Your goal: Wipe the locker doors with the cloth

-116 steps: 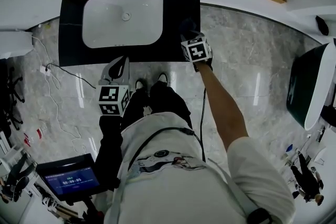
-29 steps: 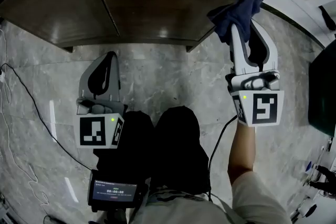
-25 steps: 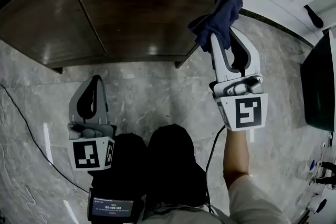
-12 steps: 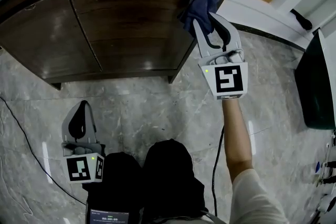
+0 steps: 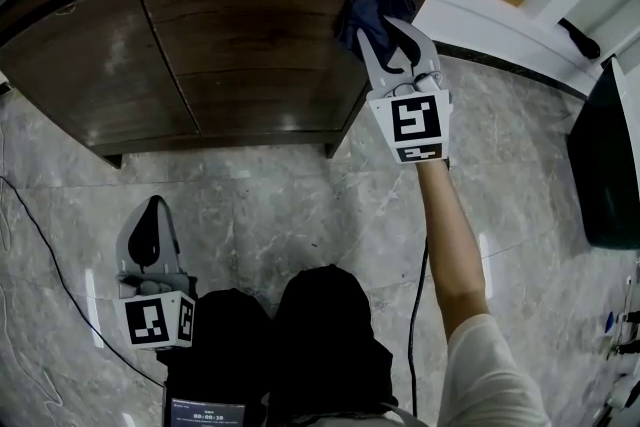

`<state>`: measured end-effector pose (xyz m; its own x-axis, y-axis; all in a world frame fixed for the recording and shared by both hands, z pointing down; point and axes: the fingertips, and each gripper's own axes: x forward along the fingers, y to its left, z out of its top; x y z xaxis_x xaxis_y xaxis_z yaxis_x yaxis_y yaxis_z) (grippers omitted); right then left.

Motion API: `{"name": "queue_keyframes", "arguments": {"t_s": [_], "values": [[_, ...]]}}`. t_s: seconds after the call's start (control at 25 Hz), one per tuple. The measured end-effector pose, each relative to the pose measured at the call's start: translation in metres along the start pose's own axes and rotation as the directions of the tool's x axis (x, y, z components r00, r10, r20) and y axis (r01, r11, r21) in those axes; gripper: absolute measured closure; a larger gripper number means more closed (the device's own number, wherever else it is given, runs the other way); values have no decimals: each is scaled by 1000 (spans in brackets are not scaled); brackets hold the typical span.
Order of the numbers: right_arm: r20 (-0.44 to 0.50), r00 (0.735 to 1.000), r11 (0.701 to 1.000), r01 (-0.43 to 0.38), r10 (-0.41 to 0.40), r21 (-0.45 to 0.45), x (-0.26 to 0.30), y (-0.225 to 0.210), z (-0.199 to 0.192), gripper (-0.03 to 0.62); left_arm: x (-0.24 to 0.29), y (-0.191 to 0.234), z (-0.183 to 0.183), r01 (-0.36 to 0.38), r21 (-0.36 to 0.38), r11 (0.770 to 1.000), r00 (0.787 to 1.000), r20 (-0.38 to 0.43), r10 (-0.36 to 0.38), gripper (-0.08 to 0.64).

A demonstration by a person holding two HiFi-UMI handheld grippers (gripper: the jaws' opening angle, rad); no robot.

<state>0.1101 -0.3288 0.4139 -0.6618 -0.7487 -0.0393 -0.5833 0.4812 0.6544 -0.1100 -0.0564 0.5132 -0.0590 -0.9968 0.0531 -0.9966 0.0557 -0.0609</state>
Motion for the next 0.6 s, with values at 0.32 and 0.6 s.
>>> {"name": "queue_keyframes", "arguments": {"t_s": [0.32, 0.6], "values": [[-73, 996, 999, -51, 52, 14, -5, 35, -49, 488, 0, 4, -7, -11, -2, 1000, 1000, -14, 11, 557], [-142, 985, 994, -96, 102, 43, -8, 73, -93, 488, -3, 11, -13, -28, -3, 1000, 999, -26, 28, 557]]}}
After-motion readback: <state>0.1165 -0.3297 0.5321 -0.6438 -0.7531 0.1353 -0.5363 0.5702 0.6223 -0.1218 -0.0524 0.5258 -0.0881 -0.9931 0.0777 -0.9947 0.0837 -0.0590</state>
